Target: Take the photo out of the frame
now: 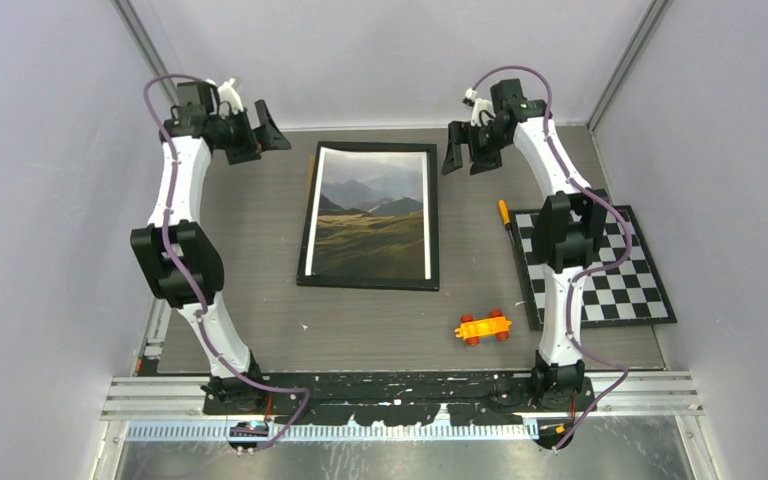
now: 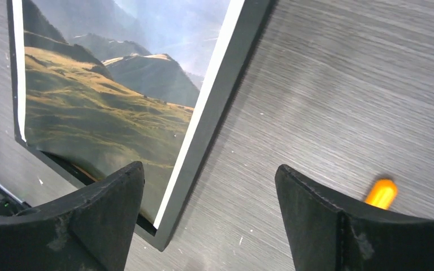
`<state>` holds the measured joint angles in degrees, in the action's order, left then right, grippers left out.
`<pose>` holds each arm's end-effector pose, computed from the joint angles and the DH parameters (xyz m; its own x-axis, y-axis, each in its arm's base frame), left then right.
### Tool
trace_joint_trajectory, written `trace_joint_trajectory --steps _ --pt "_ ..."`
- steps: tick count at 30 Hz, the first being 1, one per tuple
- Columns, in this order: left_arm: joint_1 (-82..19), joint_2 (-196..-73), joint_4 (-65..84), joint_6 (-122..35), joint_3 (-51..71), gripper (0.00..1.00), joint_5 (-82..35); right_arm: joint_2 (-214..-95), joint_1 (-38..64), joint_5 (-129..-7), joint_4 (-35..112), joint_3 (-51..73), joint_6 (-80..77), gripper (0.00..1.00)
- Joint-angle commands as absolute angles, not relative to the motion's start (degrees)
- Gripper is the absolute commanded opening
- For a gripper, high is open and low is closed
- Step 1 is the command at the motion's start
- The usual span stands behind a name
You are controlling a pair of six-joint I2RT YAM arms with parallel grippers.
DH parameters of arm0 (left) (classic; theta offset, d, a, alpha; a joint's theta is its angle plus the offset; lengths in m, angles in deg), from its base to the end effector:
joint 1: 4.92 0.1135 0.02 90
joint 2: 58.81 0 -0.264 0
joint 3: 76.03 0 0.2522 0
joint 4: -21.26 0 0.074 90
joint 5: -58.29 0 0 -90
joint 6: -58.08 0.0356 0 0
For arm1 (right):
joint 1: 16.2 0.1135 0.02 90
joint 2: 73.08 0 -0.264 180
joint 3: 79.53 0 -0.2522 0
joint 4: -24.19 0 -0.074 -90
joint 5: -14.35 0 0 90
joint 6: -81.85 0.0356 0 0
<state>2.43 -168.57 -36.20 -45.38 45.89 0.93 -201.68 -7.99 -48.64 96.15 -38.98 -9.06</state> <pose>0.4279 0.0358 0.3412 -0.7481 -0.2941 -0.5948 0.0971 0.8383 -0.5366 0.4762 0.0850 0.2747 -0.8610 -0.1385 -0.4894 -0.3581 0.8484 0.3899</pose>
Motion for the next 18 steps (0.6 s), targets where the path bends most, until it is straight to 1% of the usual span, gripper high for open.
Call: trace_joint_trajectory --steps 1,3,7,10,12,14,18 --pt "6.6 -169.2 -40.4 -41.4 52.8 1.0 1.2 -194.0 -10.0 -51.8 92.8 -39.8 -8.4 0.95" --pt "9.2 -169.9 -41.7 -42.3 55.4 1.0 1.9 -191.6 -11.4 -52.7 90.6 -38.0 -8.3 0.99" --pt "15.0 -172.1 -45.7 -42.4 59.3 1.0 3.8 -187.5 -15.0 -54.5 88.7 -33.5 -6.8 0.99" --pt "18.5 -173.0 -48.3 -43.6 59.0 1.0 5.3 -185.6 -18.9 -54.9 88.7 -29.3 -6.4 1.0" --pt "19.7 -172.8 -49.3 -43.1 57.3 1.0 5.1 -184.1 -21.5 -54.8 88.7 -25.7 -6.4 1.0" --pt "19.9 -172.2 -50.4 -41.7 54.4 1.0 2.5 -182.9 -24.5 -54.4 88.3 -21.5 -6.8 1.0" --pt "19.9 -169.7 -50.3 -38.9 45.8 1.0 -0.8 -182.5 -29.8 -55.1 87.8 -14.7 -7.9 0.99"
